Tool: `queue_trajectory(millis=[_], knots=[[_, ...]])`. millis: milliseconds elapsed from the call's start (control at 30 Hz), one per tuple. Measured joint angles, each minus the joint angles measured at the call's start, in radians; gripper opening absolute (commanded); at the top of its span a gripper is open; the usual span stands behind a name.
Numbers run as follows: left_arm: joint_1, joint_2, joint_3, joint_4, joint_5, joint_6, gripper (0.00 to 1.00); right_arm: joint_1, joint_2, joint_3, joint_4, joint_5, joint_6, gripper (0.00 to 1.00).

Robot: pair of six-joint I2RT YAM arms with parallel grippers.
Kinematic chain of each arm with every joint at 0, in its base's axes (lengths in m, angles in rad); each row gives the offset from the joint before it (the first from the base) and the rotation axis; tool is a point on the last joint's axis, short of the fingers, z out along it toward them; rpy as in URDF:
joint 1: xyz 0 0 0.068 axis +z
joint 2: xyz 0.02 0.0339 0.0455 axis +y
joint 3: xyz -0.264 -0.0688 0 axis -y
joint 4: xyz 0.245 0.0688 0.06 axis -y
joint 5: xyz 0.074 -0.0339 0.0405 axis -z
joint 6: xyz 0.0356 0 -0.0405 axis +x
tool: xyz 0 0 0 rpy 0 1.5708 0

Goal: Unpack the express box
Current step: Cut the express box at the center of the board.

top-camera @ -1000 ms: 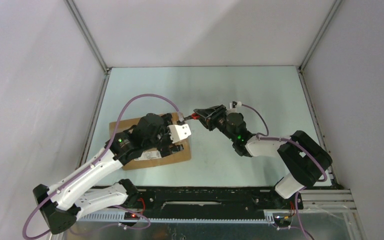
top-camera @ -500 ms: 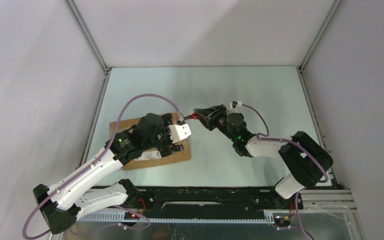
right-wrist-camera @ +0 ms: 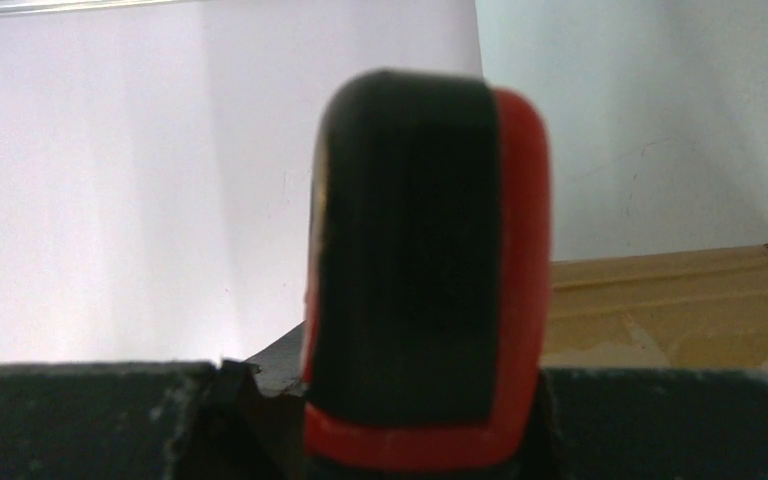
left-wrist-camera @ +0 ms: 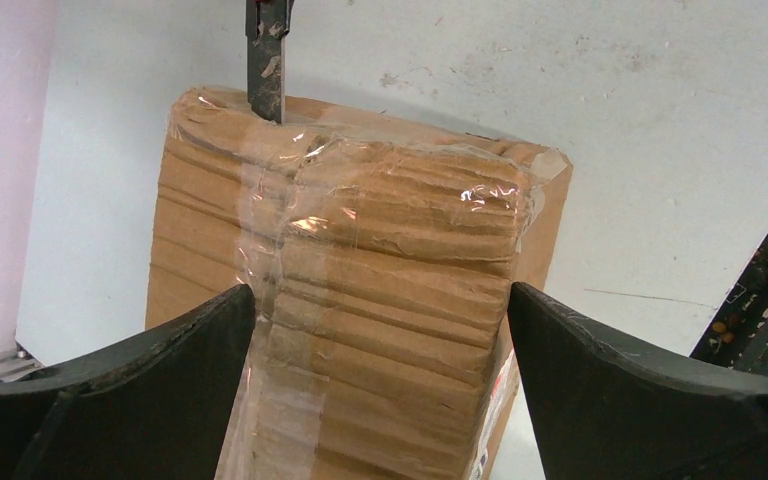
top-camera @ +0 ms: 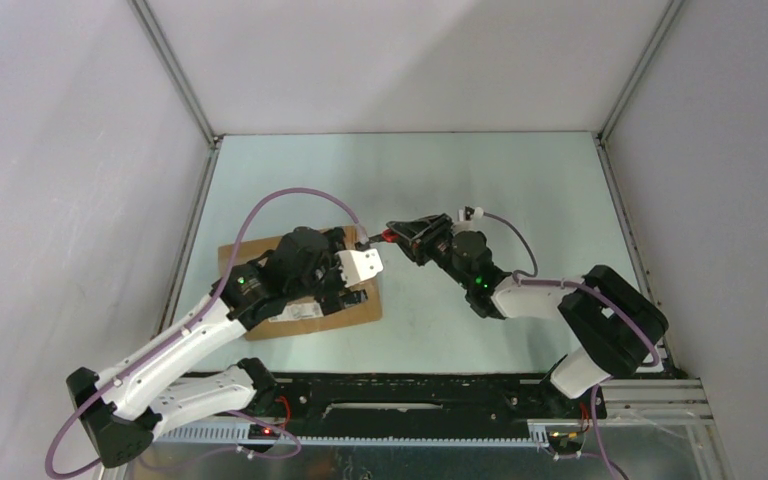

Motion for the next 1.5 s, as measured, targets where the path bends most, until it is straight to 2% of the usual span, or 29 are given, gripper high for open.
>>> queue_trajectory(millis=[333, 1067, 1300, 1500], knots=[[-0.008, 0.000, 0.000, -0.013, 0.003, 0.000, 0.98, 0.026, -0.039, -0.029, -0.004, 0.012, -0.014, 0.00], [-0.008, 0.019, 0.000, -0.010, 0.000, 0.000, 0.98, 0.055, -0.018, -0.031, 0.046, 0.021, -0.032, 0.00], [-0.010, 0.020, 0.006, -0.031, 0.076, -0.001, 0.65, 0.055, -0.150, -0.064, -0.075, 0.005, -0.086, 0.00], [-0.010, 0.067, 0.080, -0.148, 0.156, -0.027, 0.39, 0.053, -0.161, -0.066, -0.089, -0.043, -0.098, 0.00]])
